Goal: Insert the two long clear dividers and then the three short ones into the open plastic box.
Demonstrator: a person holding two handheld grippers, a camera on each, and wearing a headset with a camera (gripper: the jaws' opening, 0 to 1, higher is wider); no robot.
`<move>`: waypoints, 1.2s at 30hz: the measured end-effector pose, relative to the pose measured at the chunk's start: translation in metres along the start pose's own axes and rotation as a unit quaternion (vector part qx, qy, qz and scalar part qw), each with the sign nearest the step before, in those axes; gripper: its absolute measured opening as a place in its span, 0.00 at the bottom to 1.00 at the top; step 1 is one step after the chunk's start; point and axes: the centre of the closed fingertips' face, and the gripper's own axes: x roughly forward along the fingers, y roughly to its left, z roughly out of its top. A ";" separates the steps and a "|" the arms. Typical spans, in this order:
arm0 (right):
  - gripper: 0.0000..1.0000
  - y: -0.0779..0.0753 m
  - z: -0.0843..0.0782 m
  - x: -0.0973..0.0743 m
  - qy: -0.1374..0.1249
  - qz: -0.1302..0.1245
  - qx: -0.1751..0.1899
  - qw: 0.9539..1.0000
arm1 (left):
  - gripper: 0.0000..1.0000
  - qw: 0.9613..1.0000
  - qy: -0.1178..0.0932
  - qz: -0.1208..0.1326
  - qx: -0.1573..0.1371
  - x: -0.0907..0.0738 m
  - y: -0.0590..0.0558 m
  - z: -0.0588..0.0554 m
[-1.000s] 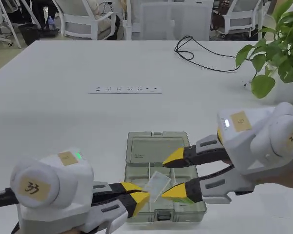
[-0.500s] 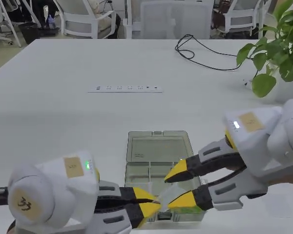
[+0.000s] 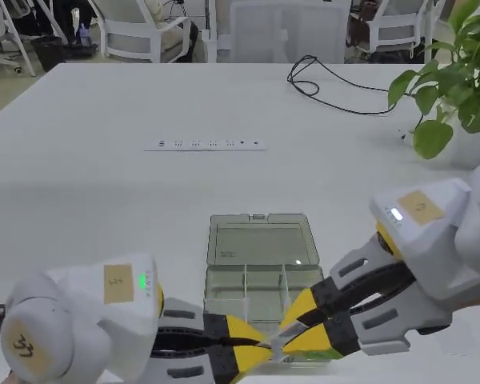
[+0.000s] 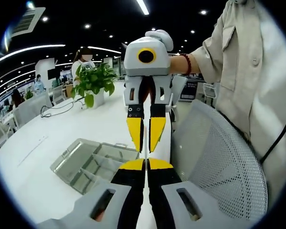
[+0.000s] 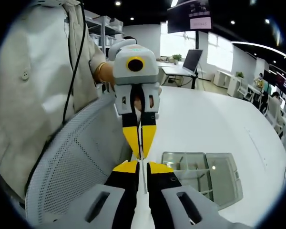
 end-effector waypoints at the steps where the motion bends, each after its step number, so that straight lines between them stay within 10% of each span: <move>1: 0.04 0.002 0.000 0.000 0.000 0.004 -0.001 1.000 | 0.00 1.000 0.000 -0.003 0.005 0.000 -0.001 0.000; 21: 0.02 0.000 0.000 0.000 0.017 -0.008 -0.021 1.000 | 0.00 0.999 -0.022 0.010 -0.027 -0.001 0.001 0.002; 36: 0.02 -0.023 0.000 -0.008 0.014 -0.052 -0.002 0.999 | 0.22 0.997 -0.035 0.050 -0.048 -0.003 0.011 -0.002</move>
